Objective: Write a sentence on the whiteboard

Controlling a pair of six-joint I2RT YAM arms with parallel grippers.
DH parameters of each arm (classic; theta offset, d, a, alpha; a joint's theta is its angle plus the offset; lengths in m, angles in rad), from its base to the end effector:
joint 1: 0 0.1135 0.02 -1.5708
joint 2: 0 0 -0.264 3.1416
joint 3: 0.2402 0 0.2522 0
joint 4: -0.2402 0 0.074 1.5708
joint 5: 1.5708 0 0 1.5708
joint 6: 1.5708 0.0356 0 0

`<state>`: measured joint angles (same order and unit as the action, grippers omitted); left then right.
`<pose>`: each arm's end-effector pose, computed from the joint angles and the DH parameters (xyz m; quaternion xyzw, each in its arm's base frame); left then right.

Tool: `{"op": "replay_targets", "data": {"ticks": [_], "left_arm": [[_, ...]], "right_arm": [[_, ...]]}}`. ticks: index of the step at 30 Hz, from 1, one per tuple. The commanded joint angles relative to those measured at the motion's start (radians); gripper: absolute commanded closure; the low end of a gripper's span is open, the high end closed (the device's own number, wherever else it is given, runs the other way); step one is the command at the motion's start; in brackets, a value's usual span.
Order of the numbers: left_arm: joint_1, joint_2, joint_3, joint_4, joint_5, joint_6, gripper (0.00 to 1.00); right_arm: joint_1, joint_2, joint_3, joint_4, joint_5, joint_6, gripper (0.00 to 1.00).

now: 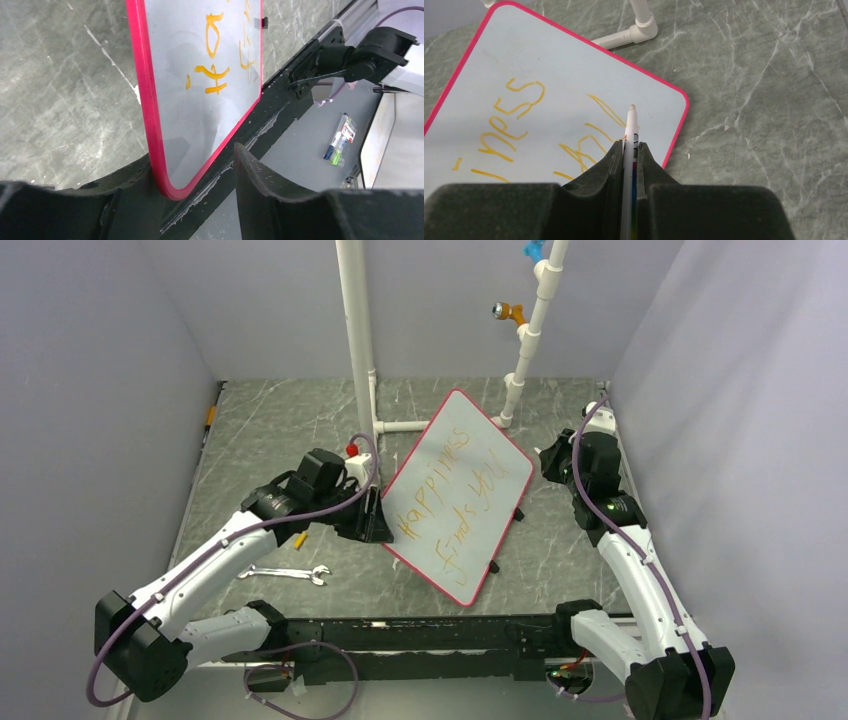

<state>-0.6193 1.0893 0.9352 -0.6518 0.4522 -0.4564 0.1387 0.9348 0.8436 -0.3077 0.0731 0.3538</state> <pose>0.1721 -0.1418 0.2927 0.1570 0.8943 -0.3649 0.2058 0.2118 0.0269 0.3208 0.1095 0.8256 0.1052 0.5434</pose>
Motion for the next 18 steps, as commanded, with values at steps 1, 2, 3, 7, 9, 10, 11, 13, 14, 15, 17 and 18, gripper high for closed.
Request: {"op": "replay_targets", "data": {"ticks": [1, 2, 3, 7, 9, 10, 11, 13, 14, 15, 17, 18], "left_arm": [[-0.006, -0.046, 0.017, -0.008, -0.054, 0.042, 0.46], [-0.006, -0.049, 0.020, -0.013, -0.061, 0.045, 0.44], [-0.006, -0.053, 0.022, -0.016, -0.066, 0.047, 0.43], [-0.006, -0.057, 0.029, -0.021, -0.078, 0.053, 0.40], [-0.007, -0.059, 0.033, -0.025, -0.083, 0.055, 0.39], [-0.007, -0.061, 0.037, -0.031, -0.087, 0.057, 0.39], [-0.007, -0.064, 0.040, -0.038, -0.092, 0.059, 0.38], [-0.006, -0.069, 0.052, -0.054, -0.111, 0.065, 0.36], [-0.007, -0.074, 0.060, -0.075, -0.127, 0.070, 0.35], [-0.005, -0.080, 0.068, -0.086, -0.146, 0.074, 0.33], [-0.005, -0.094, 0.079, -0.105, -0.181, 0.080, 0.31], [-0.005, -0.101, 0.085, -0.110, -0.195, 0.083, 0.30]], "right_arm": [[-0.001, -0.004, 0.005, 0.010, 0.000, -0.018, 1.00], [-0.001, -0.005, 0.005, 0.010, 0.001, -0.018, 1.00], [-0.001, -0.005, 0.005, 0.010, 0.001, -0.019, 1.00], [0.000, -0.005, 0.007, 0.010, -0.001, -0.018, 1.00], [-0.001, -0.004, 0.009, 0.009, -0.001, -0.019, 1.00], [0.000, -0.003, 0.010, 0.009, -0.001, -0.019, 1.00], [-0.001, -0.003, 0.011, 0.009, -0.001, -0.019, 1.00], [-0.001, -0.005, 0.010, 0.007, -0.001, -0.021, 1.00], [-0.002, -0.005, 0.011, 0.007, 0.001, -0.021, 1.00], [-0.002, -0.005, 0.011, 0.007, 0.001, -0.021, 1.00], [0.000, -0.005, 0.011, 0.006, 0.000, -0.021, 1.00], [-0.001, -0.006, 0.011, 0.007, -0.001, -0.021, 1.00]]}}
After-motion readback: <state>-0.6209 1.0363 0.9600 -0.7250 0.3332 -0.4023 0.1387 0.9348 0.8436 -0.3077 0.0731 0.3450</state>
